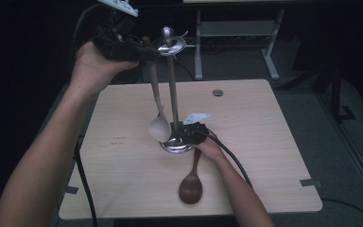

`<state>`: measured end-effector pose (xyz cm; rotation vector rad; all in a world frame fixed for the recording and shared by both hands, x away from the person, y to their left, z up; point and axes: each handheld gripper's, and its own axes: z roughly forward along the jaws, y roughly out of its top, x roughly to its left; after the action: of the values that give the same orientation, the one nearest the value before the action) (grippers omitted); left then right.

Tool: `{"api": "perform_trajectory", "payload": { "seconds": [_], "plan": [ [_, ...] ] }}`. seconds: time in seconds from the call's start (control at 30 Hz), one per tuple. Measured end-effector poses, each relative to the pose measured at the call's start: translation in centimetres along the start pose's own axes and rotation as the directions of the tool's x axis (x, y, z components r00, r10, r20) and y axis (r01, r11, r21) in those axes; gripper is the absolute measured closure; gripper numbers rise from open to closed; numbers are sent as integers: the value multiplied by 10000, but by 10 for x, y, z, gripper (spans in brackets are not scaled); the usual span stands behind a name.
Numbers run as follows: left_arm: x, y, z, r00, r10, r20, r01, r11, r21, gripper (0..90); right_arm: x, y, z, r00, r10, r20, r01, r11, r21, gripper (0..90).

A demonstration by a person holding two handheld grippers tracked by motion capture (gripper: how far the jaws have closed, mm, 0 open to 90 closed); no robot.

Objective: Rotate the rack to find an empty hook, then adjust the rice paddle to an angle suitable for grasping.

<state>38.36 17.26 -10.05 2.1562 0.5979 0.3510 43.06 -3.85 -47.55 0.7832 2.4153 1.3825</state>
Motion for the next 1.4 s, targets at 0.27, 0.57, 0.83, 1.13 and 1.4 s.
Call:
{"api": "perform_trajectory", "payload": {
  "seconds": [0.27,0.57,0.83,1.13,1.4],
  "plan": [
    [15,-7,-3,9991,-402,-127,398,9988,-284,900,0,0,0,10000,-18,9,18,10000,15,720],
    [0,-22,-6,9998,-134,143,139,9993,-358,899,0,0,0,10000,-47,28,47,10000,26,720],
    [-11,-49,-8,9989,-165,449,171,9998,-135,899,1,0,0,9999,-100,51,100,9999,17,712],
    [-16,-89,4,9959,-473,765,464,9988,139,899,-1,0,0,10000,27,-50,-27,10000,21,711],
    [-25,-138,22,9944,-682,808,671,9976,159,898,0,0,0,10000,-3,15,3,10000,38,711]
  ]
}}
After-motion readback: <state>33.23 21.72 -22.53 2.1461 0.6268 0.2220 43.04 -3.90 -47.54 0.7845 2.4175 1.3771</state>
